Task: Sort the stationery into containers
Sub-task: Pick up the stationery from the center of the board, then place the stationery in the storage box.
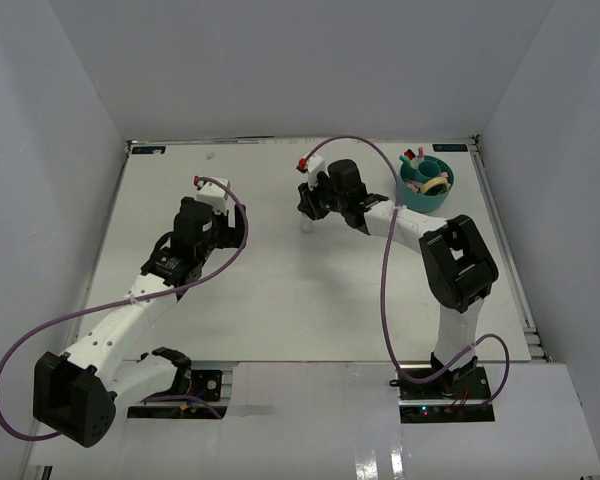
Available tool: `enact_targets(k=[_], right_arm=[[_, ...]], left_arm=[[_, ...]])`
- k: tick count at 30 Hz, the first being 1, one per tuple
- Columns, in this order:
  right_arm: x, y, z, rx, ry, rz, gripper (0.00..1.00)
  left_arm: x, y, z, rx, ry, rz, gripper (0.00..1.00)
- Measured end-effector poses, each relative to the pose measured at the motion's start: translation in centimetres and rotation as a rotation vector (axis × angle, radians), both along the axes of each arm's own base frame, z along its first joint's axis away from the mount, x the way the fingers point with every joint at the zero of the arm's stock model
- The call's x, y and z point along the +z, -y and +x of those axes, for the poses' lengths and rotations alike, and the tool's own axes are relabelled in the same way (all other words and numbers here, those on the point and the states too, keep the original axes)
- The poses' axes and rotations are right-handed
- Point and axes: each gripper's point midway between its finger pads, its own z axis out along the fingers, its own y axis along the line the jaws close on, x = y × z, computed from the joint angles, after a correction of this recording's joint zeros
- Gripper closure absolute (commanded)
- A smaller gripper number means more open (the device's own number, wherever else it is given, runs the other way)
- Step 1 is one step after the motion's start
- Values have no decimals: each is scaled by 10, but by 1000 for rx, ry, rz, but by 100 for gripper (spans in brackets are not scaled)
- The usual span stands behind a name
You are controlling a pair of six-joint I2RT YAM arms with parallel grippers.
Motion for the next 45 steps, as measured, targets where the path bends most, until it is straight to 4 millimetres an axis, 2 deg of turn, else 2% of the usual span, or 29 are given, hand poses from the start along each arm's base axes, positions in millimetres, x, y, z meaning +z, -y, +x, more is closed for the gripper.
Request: enact_targets(k=[3,6,8,10,13,15,17,20,23,26,31,40,45], right_arm=[[17,9,4,-34,47,-15,92],[55,27,14,-108,135,-14,92],[84,51,27,-193,197,-7,92],[109,88,46,-302,245,2,92],[135,162,78,-511,293,4,92],[143,211,95,-643,304,0,92],[145,253,104,-748,305,-5,92],[150,292,111,-850,297,0,92],[153,307,118,-899,294,15,92],[150,313,124,-918,287,19,92],[129,321,130,-956,238,16,92],[94,334,114,-992,166,-14,92],[96,336,109,-994,168,-11,92]], left_arm=[[0,0,0,-2,-1,-1,2],[0,1,0,-6,-1,-2,2],[0,1,0,-7,-2,-3,2],[0,2,-1,-10,-2,-4,2],[0,2,-1,-13,-3,-5,2],[0,3,-1,-15,-3,-7,2],[0,3,-1,-16,-3,-7,2],[0,3,-1,-18,-4,-8,2],[0,3,-1,-18,-4,-9,2],[-1,3,-1,-19,-6,-10,2],[-2,3,0,-23,-9,-12,2],[-4,4,0,-31,-18,-14,2],[-4,4,0,-31,-19,-14,2]])
